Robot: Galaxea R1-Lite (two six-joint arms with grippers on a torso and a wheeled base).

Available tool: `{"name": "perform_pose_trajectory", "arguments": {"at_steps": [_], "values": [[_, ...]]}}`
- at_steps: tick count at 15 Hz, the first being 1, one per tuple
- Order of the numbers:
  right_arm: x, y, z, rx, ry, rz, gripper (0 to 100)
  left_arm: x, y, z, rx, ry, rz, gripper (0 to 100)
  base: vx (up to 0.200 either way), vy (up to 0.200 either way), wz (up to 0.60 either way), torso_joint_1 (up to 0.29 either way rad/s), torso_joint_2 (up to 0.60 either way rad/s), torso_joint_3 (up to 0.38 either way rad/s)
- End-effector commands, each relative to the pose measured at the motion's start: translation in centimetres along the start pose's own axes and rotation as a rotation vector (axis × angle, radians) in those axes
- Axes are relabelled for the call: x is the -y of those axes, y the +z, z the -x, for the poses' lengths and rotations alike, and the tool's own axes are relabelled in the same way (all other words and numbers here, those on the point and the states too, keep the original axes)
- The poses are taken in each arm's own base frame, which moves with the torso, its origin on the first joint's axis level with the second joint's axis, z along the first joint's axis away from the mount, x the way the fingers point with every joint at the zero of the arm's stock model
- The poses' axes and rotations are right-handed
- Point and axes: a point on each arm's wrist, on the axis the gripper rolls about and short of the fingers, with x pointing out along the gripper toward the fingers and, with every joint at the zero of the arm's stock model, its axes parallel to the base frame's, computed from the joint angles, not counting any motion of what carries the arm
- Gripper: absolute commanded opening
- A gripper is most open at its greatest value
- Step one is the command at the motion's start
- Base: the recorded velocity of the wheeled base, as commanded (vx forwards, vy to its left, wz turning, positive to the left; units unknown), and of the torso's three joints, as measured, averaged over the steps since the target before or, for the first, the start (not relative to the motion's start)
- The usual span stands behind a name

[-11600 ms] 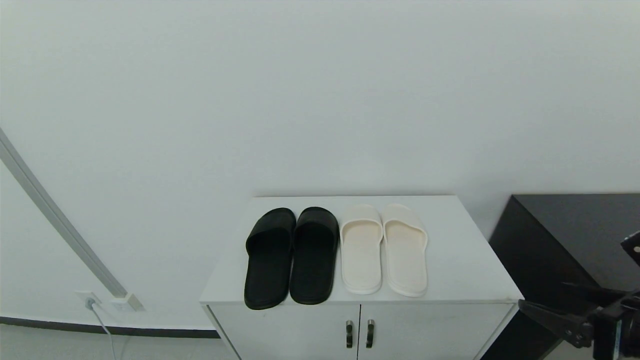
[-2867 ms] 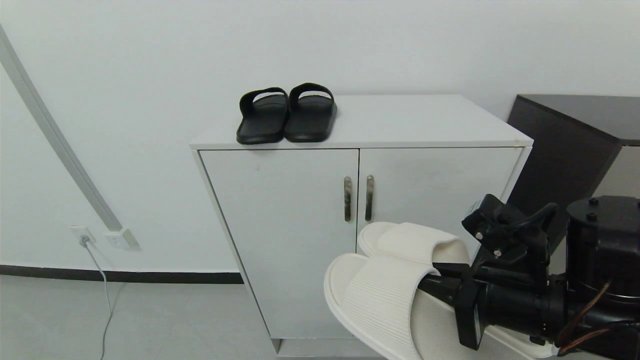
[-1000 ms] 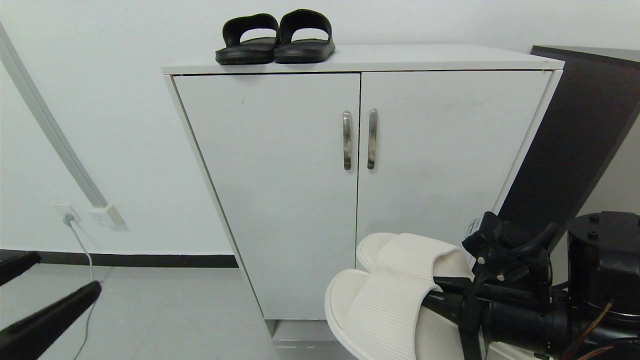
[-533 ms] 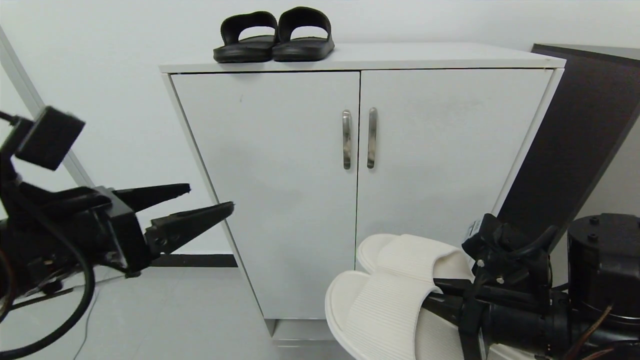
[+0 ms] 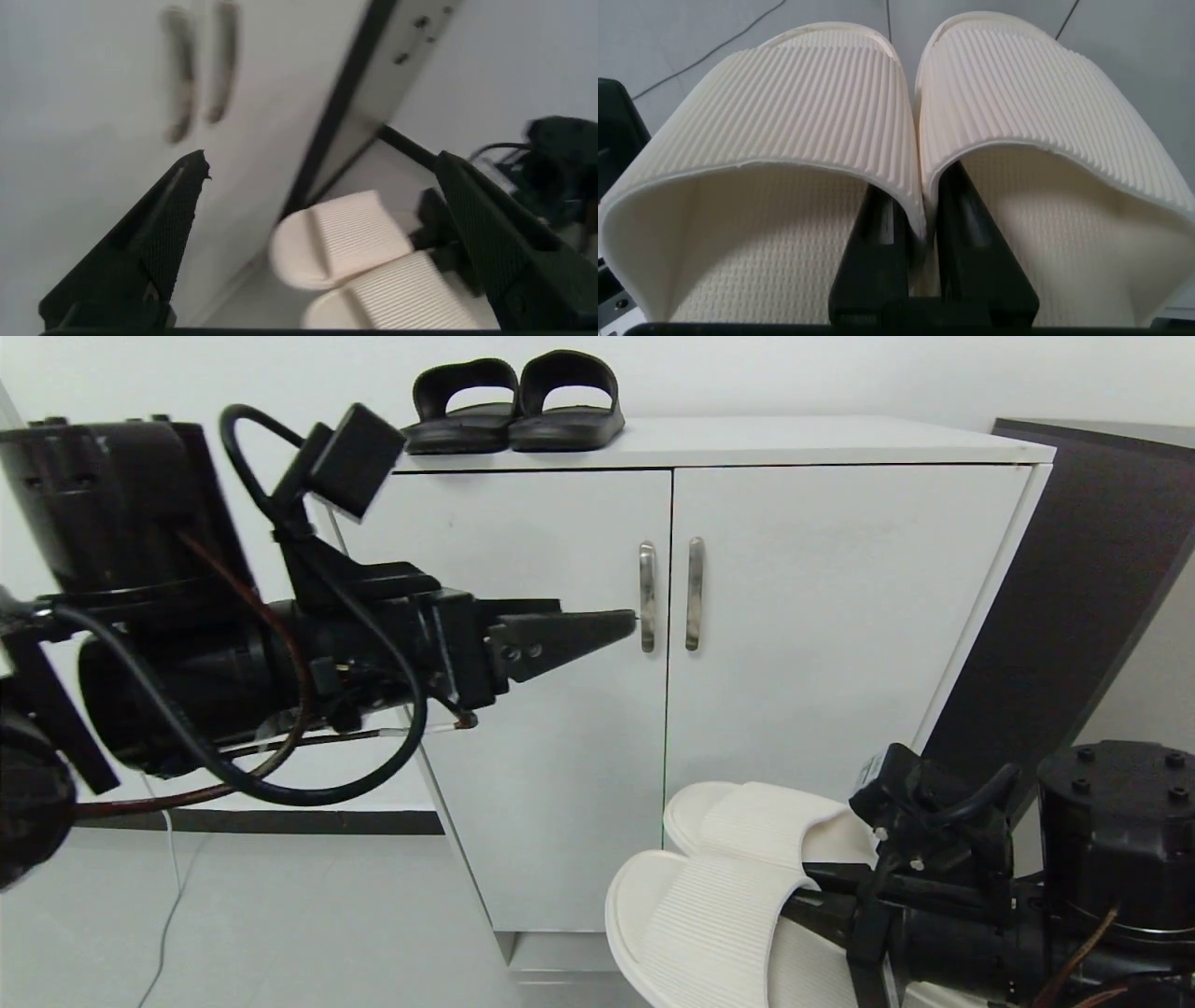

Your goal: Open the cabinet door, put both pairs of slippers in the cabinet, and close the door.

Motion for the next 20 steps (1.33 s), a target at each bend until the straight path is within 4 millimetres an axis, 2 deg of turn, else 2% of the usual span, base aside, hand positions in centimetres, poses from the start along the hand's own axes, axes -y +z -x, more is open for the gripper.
{"name": "perform_pose_trajectory", "arguments": {"at_steps": [1, 3, 8, 10, 13, 20], "values": [[0.0, -0.3, -0.2, -0.015, 0.003, -0.002, 0, -0.1, -0.9, -3.2, -0.049, -0.084, 0.049, 100, 0.0, 0.0, 0.0, 0.0, 0.0, 0.0], [0.0, -0.3, -0.3, -0.017, 0.004, 0.0, 0, -0.1, -0.7, -5.0, -0.063, -0.171, 0.127, 100, 0.0, 0.0, 0.0, 0.0, 0.0, 0.0], [0.0, -0.4, -0.4, -0.021, 0.004, -0.001, 0, -1.1, -0.6, -7.5, -0.048, -0.142, 0.14, 100, 0.0, 0.0, 0.0, 0.0, 0.0, 0.0], [0.0, -0.6, -0.5, -0.029, 0.003, -0.004, 0, 0.7, -0.4, -8.5, -0.034, -0.145, 0.132, 100, 0.0, 0.0, 0.0, 0.0, 0.0, 0.0], [0.0, -0.6, -0.5, -0.029, 0.001, -0.002, 0, 0.4, 0.0, -10.7, 0.015, -0.031, 0.124, 100, 0.0, 0.0, 0.0, 0.0, 0.0, 0.0], [0.0, -0.6, -0.5, -0.03, 0.002, -0.002, 0, -1.2, 0.2, -11.4, 0.021, 0.063, 0.126, 100, 0.0, 0.0, 0.0, 0.0, 0.0, 0.0]]}}
